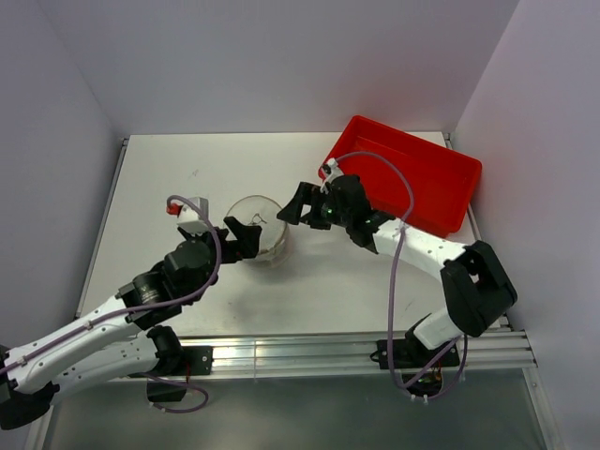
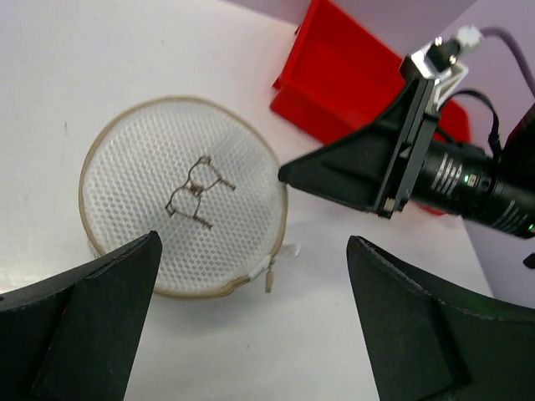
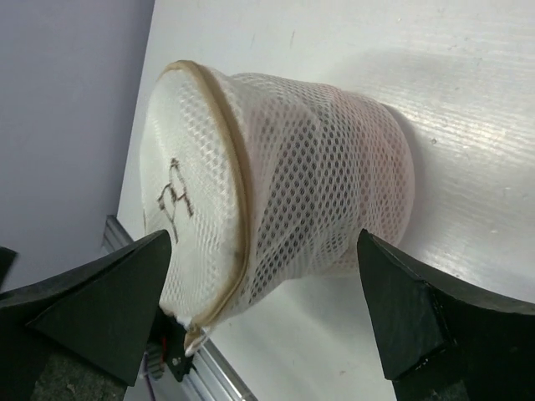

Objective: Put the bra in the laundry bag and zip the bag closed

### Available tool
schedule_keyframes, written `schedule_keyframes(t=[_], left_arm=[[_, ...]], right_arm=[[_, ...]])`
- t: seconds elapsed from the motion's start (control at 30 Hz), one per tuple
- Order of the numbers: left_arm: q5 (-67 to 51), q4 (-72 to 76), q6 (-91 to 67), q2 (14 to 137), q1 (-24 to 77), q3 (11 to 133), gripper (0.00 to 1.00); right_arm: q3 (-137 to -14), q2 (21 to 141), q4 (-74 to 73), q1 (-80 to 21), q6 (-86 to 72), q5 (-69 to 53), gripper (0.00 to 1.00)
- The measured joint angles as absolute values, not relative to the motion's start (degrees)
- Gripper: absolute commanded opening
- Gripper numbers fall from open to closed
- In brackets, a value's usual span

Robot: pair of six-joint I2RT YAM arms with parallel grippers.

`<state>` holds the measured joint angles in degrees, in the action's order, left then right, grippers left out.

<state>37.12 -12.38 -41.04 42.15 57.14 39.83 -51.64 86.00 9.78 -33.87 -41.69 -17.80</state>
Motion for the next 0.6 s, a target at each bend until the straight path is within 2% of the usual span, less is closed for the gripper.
schedule_keyframes(t=[0.13,0.6], left_arm=[[38.17,-13.96,-38.54,41.15,57.14,43.62,0.99],[39.44,-21.54,-33.58,33.71,57.14,48.14,0.99]], right_arm=[[-51.37,79.11,6.61,-33.98,-39.55,-14.63,1.0],[-47.4,42.33,-4.38,-33.98,-29.89,4.23,1.0]])
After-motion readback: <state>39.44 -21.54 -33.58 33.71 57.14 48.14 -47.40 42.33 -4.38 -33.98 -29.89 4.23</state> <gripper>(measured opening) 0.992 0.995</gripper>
